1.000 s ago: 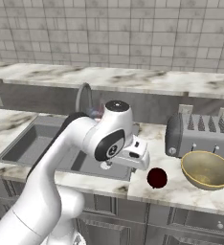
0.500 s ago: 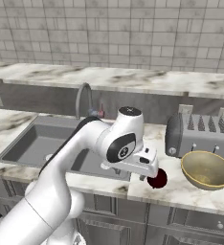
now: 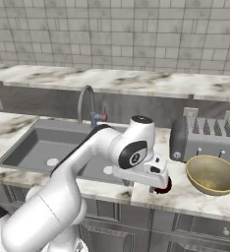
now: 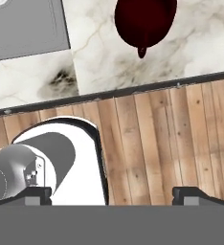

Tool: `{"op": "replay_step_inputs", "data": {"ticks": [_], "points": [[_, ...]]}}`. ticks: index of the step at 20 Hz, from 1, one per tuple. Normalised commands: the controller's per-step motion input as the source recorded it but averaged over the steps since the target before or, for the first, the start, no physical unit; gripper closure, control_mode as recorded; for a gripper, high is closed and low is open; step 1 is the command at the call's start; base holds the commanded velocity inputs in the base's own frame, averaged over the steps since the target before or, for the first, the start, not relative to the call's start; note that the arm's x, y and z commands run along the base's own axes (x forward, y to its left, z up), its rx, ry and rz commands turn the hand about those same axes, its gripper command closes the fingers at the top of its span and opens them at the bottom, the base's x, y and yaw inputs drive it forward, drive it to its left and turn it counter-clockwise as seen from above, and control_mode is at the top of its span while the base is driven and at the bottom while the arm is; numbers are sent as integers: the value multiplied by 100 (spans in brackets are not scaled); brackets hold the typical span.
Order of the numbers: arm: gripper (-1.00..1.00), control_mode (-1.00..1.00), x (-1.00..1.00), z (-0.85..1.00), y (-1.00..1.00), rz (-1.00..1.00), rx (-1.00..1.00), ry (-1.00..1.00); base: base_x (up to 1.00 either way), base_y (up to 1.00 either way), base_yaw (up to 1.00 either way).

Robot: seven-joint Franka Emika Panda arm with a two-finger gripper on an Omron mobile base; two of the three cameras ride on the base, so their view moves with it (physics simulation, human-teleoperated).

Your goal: Pick the mug and place it in the sink. Pick the bowl and place it in the open cabinet and then close the cabinet.

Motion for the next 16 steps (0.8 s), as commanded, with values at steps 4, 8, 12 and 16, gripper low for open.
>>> {"op": "replay_step_inputs", "data": {"ticks": [4,8,12,16], "points": [[-100,-100,0,-34,-1,-1,0,1,0,0,0],[-100,-100,0,-32,0,0,0,-1,0,0,0],[-100,-100,1,-26,-2,0,0,-1,0,0,0],[-100,-100,8,-15,-1,0,0,-1,0,0,0]]}}
